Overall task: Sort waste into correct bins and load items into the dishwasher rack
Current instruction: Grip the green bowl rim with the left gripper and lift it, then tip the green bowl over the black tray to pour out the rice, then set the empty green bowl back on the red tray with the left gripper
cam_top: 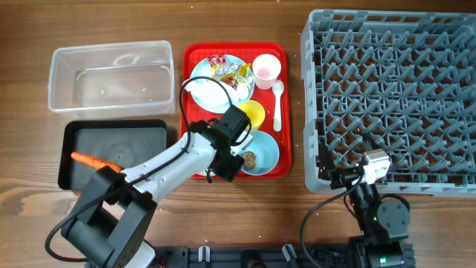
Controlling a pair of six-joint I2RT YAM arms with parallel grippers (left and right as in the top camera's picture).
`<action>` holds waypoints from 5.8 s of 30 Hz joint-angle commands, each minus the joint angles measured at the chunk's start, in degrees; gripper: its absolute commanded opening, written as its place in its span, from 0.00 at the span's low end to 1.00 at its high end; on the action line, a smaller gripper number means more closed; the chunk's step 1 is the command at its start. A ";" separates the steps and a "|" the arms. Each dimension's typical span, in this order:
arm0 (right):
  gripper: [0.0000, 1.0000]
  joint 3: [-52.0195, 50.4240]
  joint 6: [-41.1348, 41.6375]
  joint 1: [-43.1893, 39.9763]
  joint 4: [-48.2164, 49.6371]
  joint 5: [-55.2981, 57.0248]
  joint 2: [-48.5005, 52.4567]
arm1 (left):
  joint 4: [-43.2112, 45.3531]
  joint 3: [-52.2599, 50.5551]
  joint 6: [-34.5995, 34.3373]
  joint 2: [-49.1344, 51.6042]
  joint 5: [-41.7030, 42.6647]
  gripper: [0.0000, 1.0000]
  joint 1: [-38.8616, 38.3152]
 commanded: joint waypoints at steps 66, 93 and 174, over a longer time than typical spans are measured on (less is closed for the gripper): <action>1.00 -0.07 -0.74 0.02 0.24 0.55 -0.09 | -21.33 15.43 9.33 -12.61 35.17 0.04 59.67; 1.00 -0.07 -0.72 0.02 0.26 0.55 -0.04 | -6.47 -12.26 29.05 -12.59 81.94 0.04 86.77; 1.00 -0.07 -0.76 0.02 0.26 0.55 -0.04 | -2.05 11.45 -13.53 -7.15 0.09 0.04 12.20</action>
